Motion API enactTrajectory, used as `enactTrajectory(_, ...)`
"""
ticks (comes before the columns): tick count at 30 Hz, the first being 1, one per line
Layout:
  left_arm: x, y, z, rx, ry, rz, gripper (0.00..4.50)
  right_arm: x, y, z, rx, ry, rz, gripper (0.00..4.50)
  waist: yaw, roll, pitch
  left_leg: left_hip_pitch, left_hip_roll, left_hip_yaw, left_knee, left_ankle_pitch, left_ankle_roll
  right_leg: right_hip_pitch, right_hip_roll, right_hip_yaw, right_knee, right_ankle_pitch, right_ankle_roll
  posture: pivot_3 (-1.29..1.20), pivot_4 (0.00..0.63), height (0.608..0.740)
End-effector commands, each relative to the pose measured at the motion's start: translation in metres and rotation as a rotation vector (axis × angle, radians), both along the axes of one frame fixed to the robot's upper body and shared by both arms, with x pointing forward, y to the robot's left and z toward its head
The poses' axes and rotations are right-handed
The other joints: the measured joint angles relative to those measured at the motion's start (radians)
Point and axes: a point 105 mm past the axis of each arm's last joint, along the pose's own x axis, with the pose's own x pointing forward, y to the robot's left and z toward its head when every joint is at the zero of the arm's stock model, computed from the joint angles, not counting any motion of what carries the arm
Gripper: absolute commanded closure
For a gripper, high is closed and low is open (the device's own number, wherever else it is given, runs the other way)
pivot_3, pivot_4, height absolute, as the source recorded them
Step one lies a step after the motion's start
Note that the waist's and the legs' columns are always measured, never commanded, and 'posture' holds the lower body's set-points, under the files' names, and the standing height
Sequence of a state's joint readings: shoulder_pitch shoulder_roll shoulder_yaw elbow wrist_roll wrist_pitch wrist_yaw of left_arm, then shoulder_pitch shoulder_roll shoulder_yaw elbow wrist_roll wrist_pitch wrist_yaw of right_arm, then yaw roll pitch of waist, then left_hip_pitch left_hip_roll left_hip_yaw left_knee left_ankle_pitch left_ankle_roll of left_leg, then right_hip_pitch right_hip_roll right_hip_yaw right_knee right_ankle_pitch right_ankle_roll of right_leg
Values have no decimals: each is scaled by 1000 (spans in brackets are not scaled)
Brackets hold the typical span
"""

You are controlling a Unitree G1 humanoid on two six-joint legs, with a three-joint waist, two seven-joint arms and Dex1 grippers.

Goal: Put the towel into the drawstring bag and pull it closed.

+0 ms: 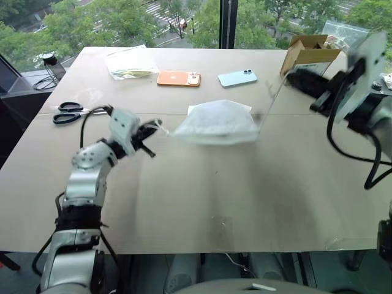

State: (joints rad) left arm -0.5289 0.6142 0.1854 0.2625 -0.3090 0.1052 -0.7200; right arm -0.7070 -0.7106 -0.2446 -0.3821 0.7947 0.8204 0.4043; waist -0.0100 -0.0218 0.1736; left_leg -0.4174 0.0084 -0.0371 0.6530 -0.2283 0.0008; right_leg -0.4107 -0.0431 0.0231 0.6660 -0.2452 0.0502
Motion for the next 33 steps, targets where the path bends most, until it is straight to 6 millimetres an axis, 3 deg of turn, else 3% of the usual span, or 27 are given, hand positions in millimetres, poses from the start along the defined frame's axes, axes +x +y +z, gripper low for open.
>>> enactTrajectory(1, 9, 19, 70, -133, -184, 115, 4443, -3, -31, 51, 134, -175, -112, 4500, 0, -1, 0, -1, 0, 0, 0, 0, 0, 0, 0, 0, 0, 0, 0, 0, 150, 740)
enactTrajectory(3, 16, 36, 104, -201, -259, 208, 4443, 2, -56, 70, 199, -222, -221, 4500, -1, -1, 0, 0, -1, 0, 0, 0, 0, 0, 0, 0, 0, 0, 0, 0, 150, 740)
enactTrajectory(6, 20, 52, 121, -249, -292, 291, 4443, 10, -83, 75, 214, -242, -357, 4500, -5, -1, 0, 0, -1, 1, -1, 0, 0, 0, -1, 1, -1, 0, 0, 0, 150, 740)
enactTrajectory(8, 24, 71, 118, -290, -270, 380, 4443, 16, -116, 73, 254, -238, -525, 4500, -8, -1, 0, 0, -1, 3, -3, 0, 0, -1, -1, 3, -2, 0, 0, 0, 150, 740)
enactTrajectory(10, 26, 87, 113, -341, -250, 450, 4443, 16, -137, 74, 293, -250, -623, 4500, -10, 0, 0, 0, -1, 4, -4, 0, 0, -2, -2, 3, -2, 0, 0, 0, 150, 740)
enactTrajectory(17, 29, 100, 103, -396, -218, 503, 4443, 13, -160, 70, 292, -260, -750, 4500, -6, -1, 0, -1, -1, 4, -4, 0, 0, -3, -2, 3, -2, 0, 0, 0, 150, 740)
enactTrajectory(21, 29, 107, 102, -417, -209, 525, 4443, 12, -184, 67, 314, -254, -853, 4500, -3, -1, 0, -1, -2, 4, -3, 0, 0, -3, -2, 2, -2, 0, 0, 0, 150, 740)
enactTrajectory(25, 28, 89, 108, -396, -225, 430, 4443, 13, -166, 69, 281, -261, -741, 4500, -4, 0, 0, -1, -2, 4, -3, 0, 0, -3, -2, 2, -2, 0, 0, 0, 150, 740)
enactTrajectory(27, 26, 69, 102, -382, -205, 324, 4443, 15, -143, 62, 259, -216, -605, 4500, -6, 0, 0, -1, -2, 4, -4, 0, 0, -3, -2, 2, -2, 0, 0, 0, 150, 740)
enactTrajectory(29, 21, 45, 90, -369, -147, 204, 4443, 14, -110, 40, 155, -125, -430, 4500, -7, 0, 0, -1, -1, 4, -4, 0, 0, -3, -2, 3, -3, 0, 0, 0, 150, 740)
enactTrajectory(33, -4, -29, 27, -179, 56, -71, 4443, -10, -29, -50, -81, 166, -12, 4500, -8, 0, 0, -1, 1, 4, -5, 0, 0, -2, -2, 3, -3, 0, 0, 0, 150, 740)
